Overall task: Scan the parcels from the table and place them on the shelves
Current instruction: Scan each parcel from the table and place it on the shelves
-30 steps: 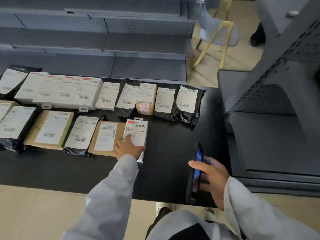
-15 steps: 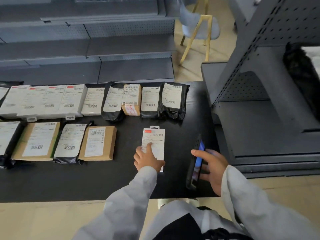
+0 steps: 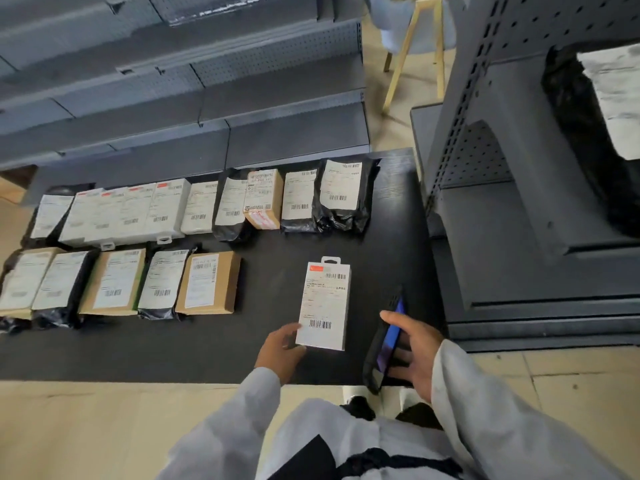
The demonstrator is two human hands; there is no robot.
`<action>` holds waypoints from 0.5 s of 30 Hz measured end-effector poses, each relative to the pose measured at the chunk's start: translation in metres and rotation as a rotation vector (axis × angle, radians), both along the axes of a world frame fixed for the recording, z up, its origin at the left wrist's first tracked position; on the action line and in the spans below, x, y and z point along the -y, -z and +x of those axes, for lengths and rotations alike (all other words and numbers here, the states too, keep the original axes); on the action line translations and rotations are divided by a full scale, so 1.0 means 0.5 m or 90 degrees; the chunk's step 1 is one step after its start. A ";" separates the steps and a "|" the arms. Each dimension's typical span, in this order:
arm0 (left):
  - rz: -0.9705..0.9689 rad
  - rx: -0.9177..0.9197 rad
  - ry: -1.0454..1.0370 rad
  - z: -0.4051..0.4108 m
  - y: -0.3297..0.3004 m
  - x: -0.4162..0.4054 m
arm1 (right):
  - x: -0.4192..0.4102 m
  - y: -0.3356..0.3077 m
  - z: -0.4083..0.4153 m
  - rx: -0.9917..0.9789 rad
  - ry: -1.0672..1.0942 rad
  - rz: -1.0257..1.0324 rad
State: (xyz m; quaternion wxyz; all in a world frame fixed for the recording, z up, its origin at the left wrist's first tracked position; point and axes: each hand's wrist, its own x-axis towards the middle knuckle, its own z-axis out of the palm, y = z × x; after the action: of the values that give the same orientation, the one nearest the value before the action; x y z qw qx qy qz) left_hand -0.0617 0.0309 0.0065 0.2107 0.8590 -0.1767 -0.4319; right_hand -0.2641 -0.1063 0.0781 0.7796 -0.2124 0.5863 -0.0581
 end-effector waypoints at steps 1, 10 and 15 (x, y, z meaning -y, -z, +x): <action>-0.002 -0.001 -0.036 0.010 -0.001 -0.016 | -0.003 0.008 -0.001 -0.004 -0.005 0.018; -0.037 -0.066 -0.087 0.115 0.019 0.009 | -0.029 0.010 0.041 -0.081 0.000 0.048; -0.054 -0.191 -0.033 0.175 0.048 0.115 | -0.065 -0.019 0.109 -0.160 0.004 0.006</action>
State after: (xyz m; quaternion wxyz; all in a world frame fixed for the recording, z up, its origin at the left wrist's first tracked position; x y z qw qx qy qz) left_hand 0.0256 -0.0265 -0.0174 0.2819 0.7792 -0.1391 -0.5422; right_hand -0.2096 -0.0739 0.0875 0.7010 -0.2124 0.6801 -0.0310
